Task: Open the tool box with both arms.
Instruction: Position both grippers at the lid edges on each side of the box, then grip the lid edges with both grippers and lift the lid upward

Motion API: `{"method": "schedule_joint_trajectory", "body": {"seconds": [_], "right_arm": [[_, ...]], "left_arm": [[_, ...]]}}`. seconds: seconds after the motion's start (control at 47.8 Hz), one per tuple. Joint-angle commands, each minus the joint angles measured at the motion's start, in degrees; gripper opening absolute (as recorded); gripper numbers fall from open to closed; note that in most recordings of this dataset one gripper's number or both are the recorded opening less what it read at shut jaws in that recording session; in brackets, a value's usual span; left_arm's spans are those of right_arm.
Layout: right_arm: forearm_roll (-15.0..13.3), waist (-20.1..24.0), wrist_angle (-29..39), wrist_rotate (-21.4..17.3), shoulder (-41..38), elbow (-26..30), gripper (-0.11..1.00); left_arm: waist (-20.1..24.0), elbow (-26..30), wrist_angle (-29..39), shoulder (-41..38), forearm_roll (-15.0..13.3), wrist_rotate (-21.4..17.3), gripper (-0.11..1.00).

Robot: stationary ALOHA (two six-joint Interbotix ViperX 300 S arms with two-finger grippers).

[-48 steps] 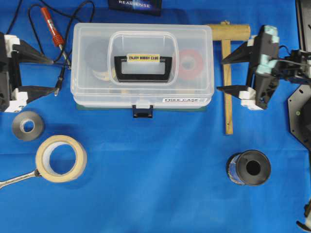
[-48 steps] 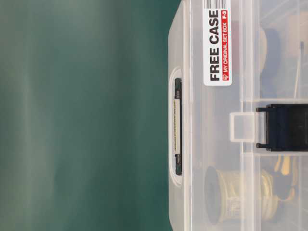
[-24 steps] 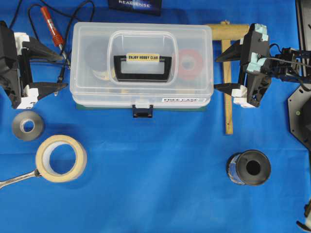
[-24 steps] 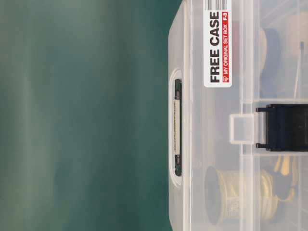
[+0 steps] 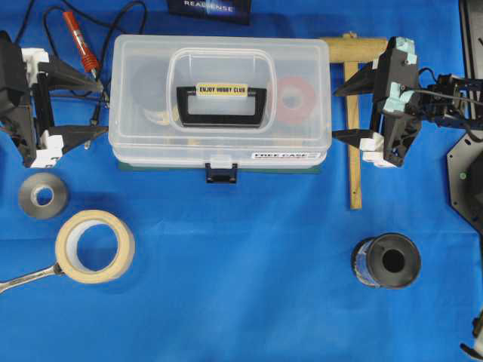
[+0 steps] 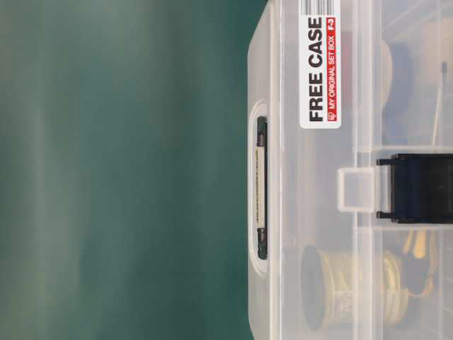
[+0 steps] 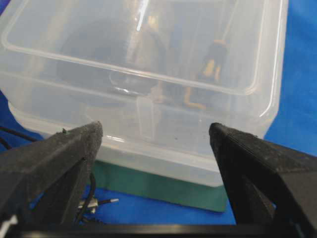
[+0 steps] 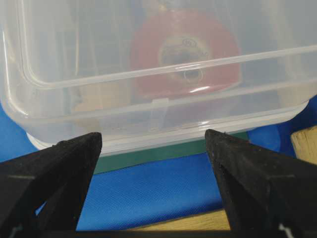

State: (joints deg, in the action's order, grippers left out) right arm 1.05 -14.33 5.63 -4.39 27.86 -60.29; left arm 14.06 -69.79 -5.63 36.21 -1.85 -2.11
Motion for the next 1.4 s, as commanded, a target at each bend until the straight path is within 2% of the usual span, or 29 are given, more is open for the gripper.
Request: {"method": "schedule_joint_trajectory", "body": {"seconds": [0.0,0.544,0.921,1.13,1.382], "right_arm": [[0.2,-0.1,-1.6,-0.1,0.4,2.5,0.84],[-0.3,-0.2,-1.6,0.2,6.1,3.9,0.84],[-0.4,-3.5,-2.5,0.2,8.6,3.9,0.84],[-0.4,-5.4,-4.1,0.2,9.1,4.0,0.84],[-0.4,-7.6,-6.2,0.2,9.1,4.2,0.84]], "left_arm": [[0.0,2.3,-1.4,-0.5,-0.1,0.2,0.89],[0.3,4.0,-1.8,1.8,-0.1,0.1,0.89],[5.3,4.2,-3.1,3.5,-0.1,-0.4,0.88],[6.9,4.3,-6.4,3.3,-0.1,-2.5,0.88],[9.1,4.6,-9.6,3.1,-0.1,-2.6,0.88]]}}
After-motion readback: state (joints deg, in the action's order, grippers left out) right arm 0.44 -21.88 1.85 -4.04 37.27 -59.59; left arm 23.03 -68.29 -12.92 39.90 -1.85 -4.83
